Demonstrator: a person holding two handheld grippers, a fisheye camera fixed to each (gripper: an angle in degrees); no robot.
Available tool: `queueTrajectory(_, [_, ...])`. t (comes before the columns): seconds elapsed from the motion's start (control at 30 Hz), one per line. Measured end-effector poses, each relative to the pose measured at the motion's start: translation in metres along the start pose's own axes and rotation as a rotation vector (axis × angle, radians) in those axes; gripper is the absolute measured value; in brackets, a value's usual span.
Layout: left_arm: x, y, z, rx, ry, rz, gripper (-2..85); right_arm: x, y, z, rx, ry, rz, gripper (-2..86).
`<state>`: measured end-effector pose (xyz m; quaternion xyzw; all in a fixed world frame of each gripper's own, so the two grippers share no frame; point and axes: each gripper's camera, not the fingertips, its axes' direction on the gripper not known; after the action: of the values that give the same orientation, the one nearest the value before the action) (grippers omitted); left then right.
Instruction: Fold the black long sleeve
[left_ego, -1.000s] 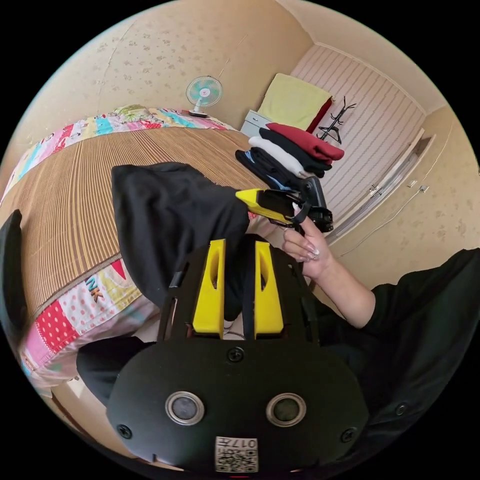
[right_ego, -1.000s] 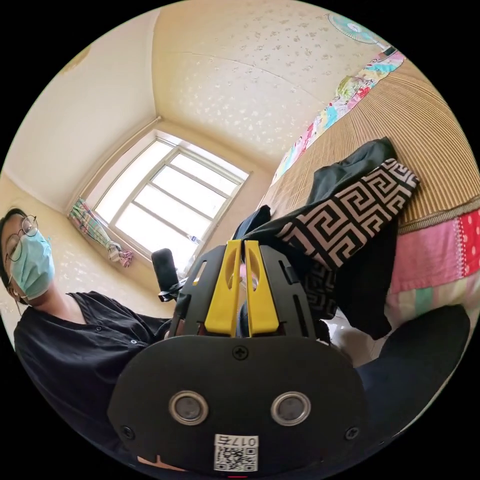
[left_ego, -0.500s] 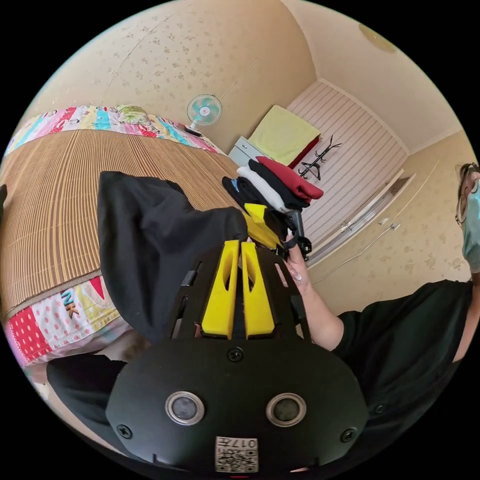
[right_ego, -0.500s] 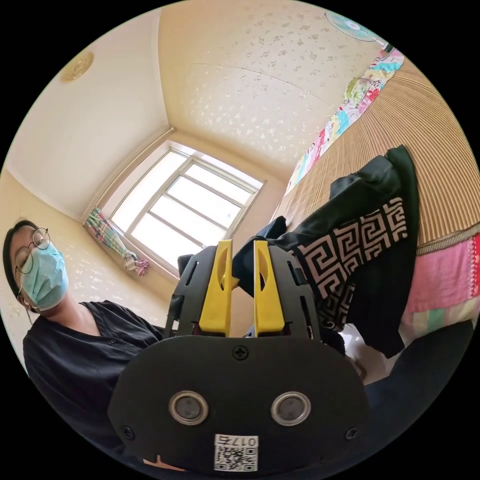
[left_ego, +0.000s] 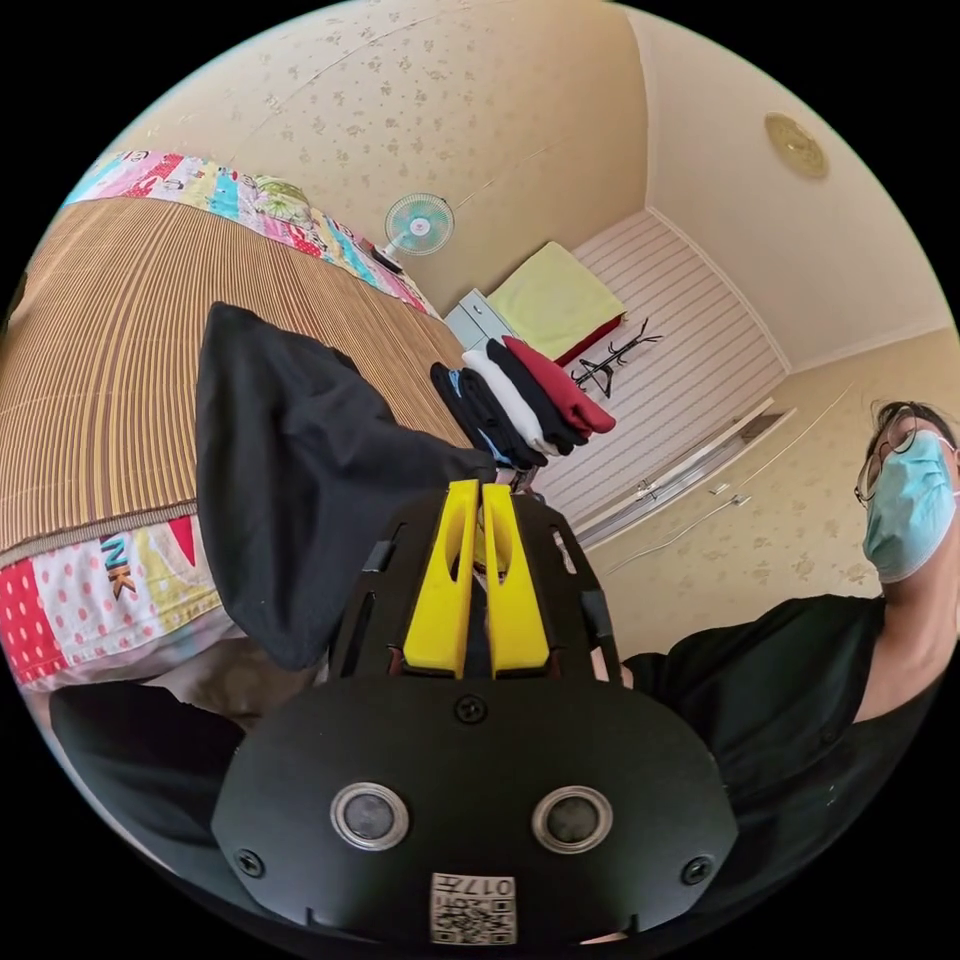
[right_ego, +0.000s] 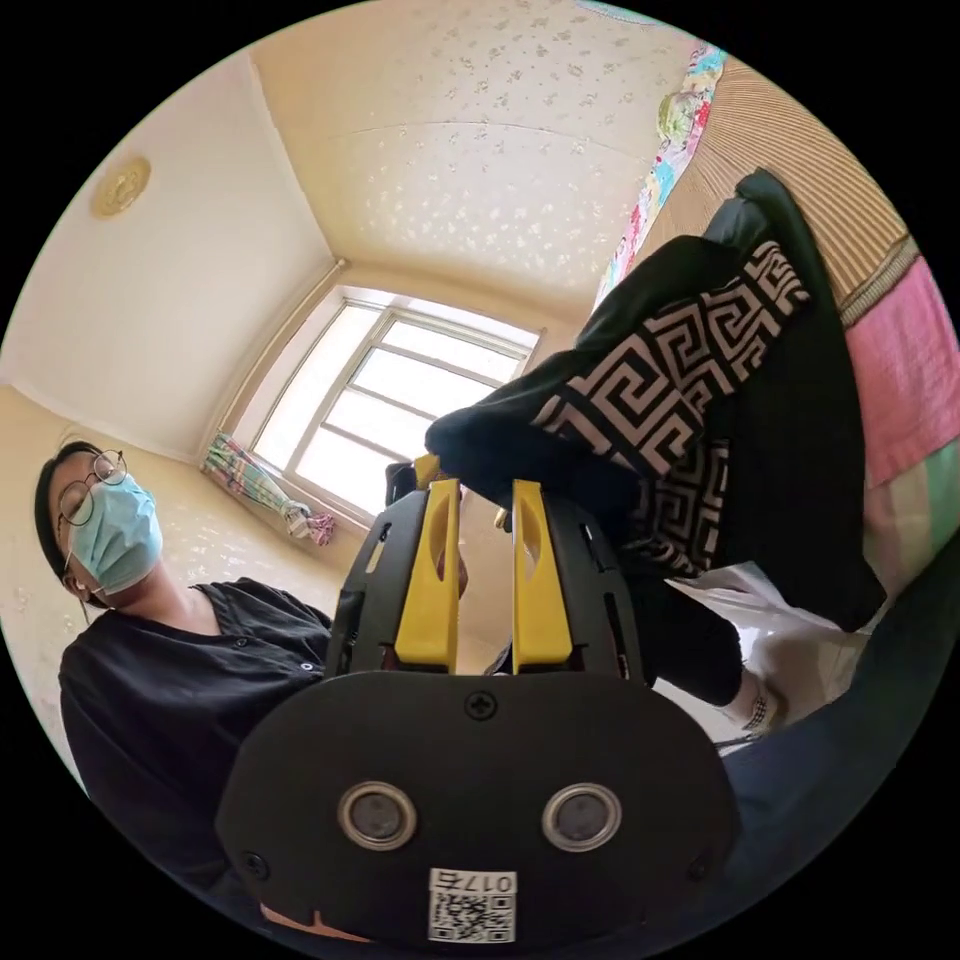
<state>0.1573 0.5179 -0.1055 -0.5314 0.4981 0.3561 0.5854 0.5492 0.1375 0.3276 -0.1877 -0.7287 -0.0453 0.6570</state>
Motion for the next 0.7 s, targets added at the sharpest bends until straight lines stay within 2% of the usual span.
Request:
queueTrajectory(0.1, [0.001,-0.004,0.01,0.004,-0.012,-0.033,-0.9,-0.007,-0.007,0.022,-0.12,-0.04,-0.077,7.4])
queueTrajectory(0.3, [0.009,-0.014,0.035,-0.023,-0.079,-0.08,1.2,-0.025,-0.009,0.052,-0.166,0.156,-0.143,2.3])
queueTrajectory(0.47, [0.025,-0.03,0.059,-0.073,-0.133,-0.124,14.3,-0.022,-0.011,0.064,-0.185,0.128,-0.135,1.1])
queueTrajectory(0.5, [0.029,-0.033,0.062,-0.079,-0.15,-0.124,14.8,-0.021,-0.011,0.065,-0.185,0.123,-0.131,1.0])
queueTrajectory(0.6, [0.058,-0.048,0.083,-0.112,-0.234,-0.038,14.6,-0.014,-0.013,0.072,-0.195,0.112,-0.116,0.8])
queueTrajectory(0.7, [0.091,-0.069,0.12,-0.227,-0.288,0.091,14.0,-0.01,-0.016,0.079,-0.199,0.095,-0.109,0.6])
